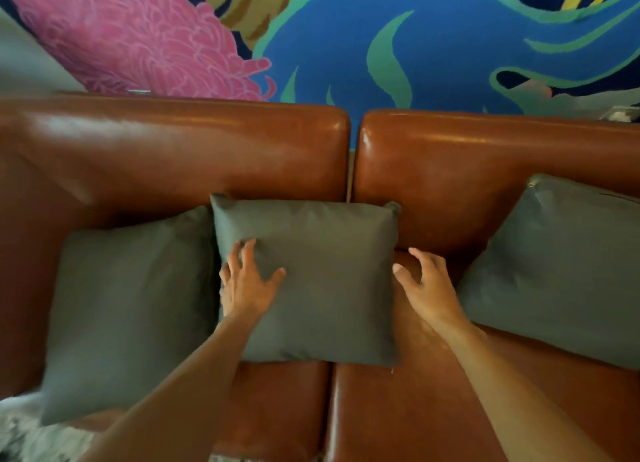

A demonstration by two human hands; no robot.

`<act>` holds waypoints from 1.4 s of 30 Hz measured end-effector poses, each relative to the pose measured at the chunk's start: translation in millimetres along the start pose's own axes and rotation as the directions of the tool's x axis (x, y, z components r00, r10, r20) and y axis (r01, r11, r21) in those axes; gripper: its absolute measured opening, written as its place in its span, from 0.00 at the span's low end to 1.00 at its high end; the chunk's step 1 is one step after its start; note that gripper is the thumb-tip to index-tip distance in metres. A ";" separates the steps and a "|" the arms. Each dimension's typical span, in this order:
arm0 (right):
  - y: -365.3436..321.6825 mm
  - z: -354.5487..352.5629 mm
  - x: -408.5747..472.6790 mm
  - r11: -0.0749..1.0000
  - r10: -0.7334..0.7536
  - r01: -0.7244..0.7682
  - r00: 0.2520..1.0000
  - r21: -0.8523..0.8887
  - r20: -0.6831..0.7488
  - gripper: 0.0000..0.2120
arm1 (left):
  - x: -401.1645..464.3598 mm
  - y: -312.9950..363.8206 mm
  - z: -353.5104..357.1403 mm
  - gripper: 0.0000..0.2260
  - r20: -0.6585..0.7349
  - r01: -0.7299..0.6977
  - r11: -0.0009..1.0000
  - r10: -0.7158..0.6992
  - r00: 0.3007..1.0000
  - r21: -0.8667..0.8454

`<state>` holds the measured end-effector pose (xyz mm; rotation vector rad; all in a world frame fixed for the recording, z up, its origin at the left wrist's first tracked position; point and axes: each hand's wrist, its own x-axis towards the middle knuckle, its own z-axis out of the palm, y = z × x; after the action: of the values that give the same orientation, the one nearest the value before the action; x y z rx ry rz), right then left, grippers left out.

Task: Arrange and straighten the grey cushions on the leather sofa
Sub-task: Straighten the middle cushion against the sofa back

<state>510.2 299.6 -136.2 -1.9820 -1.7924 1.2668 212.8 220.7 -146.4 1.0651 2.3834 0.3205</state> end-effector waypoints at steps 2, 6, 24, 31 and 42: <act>-6.3 17.4 9.5 0.997 0.071 -0.072 0.995 0.006 0.074 0.41 | 9.5 -16.9 -4.3 0.49 0.024 0.104 0.985 -0.102 0.995 -0.141; -13.0 49.1 28.9 0.965 0.192 -0.215 0.969 0.151 0.157 0.50 | 31.5 -48.6 -9.2 0.62 0.197 0.304 0.894 -0.250 0.948 -0.330; -14.3 0.1 7.8 0.578 0.292 -0.251 0.952 0.776 0.090 0.47 | 19.9 5.3 -21.4 0.42 0.245 0.174 0.676 0.010 0.969 -0.716; -16.6 -68.3 27.3 0.649 0.340 -0.258 0.940 0.716 0.031 0.41 | 38.4 48.2 -16.7 0.53 0.292 0.280 0.702 -0.106 0.950 -0.655; -28.0 -93.2 50.6 0.896 0.226 -0.034 0.893 0.442 -0.390 0.21 | 63.9 95.5 -61.2 0.33 -0.109 0.053 0.792 -0.150 0.983 -0.608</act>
<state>548.6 388.0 -83.8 -1.9517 -1.0782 1.0273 203.8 331.4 -78.5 0.6179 2.2003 1.0759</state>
